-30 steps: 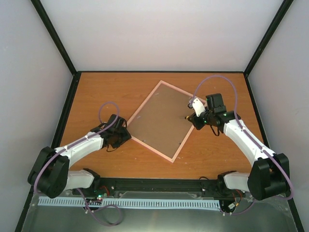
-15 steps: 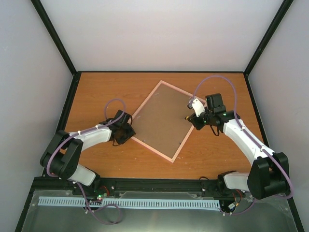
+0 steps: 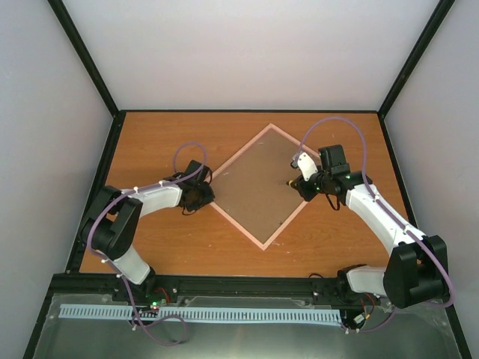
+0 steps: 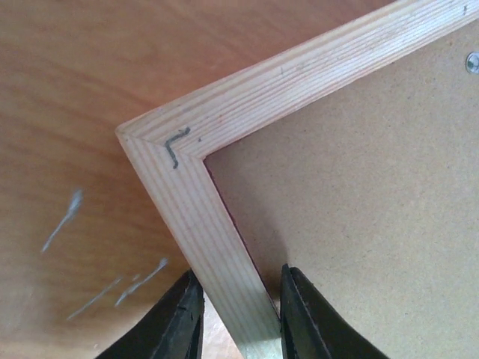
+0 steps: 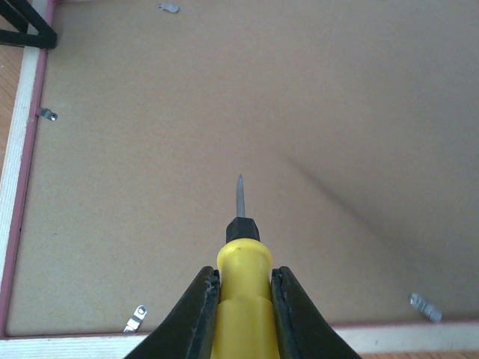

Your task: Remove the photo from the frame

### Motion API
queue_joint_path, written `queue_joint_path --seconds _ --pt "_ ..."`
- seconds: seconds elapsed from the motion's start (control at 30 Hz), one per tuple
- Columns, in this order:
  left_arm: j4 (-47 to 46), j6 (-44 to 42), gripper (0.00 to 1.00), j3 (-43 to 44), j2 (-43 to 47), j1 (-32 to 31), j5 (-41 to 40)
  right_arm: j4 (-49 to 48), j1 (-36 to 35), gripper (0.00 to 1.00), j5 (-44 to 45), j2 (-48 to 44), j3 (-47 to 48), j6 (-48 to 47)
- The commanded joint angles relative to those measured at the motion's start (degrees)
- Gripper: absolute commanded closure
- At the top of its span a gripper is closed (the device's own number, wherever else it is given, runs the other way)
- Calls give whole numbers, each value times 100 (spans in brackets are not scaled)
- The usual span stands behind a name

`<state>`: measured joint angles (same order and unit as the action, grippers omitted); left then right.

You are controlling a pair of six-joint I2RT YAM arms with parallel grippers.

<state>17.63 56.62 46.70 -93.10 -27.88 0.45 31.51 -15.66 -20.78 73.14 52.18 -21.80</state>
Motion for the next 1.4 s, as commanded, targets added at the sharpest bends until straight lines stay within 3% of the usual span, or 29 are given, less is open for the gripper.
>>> queue_joint_path --seconds 0.0,0.13,0.43,0.67,0.77,0.9,1.07,1.37 --pt "482 -1224 80 247 -461 50 -53 1 39 97 -52 -28 -51 -69" --pt "497 -1799 83 259 -512 319 310 -2 37 97 -51 -37 -50 -74" --pt "818 -2642 87 92 9 583 -151 -10 44 97 -63 -91 -40 -79" --pt "756 -2791 87 722 -378 593 -69 -29 40 97 -89 -151 -58 -60" --pt "907 -2760 80 1272 -718 599 -201 -31 42 97 -88 -160 -72 -54" --pt "1592 -2516 60 1945 -812 594 -615 -36 41 97 -123 -128 -72 -50" --pt "1674 -2143 54 1342 177 312 -569 -37 40 97 -86 -91 -57 -80" --pt "2104 -816 53 26 1250 -926 69 -15 39 97 -117 3 -36 -127"
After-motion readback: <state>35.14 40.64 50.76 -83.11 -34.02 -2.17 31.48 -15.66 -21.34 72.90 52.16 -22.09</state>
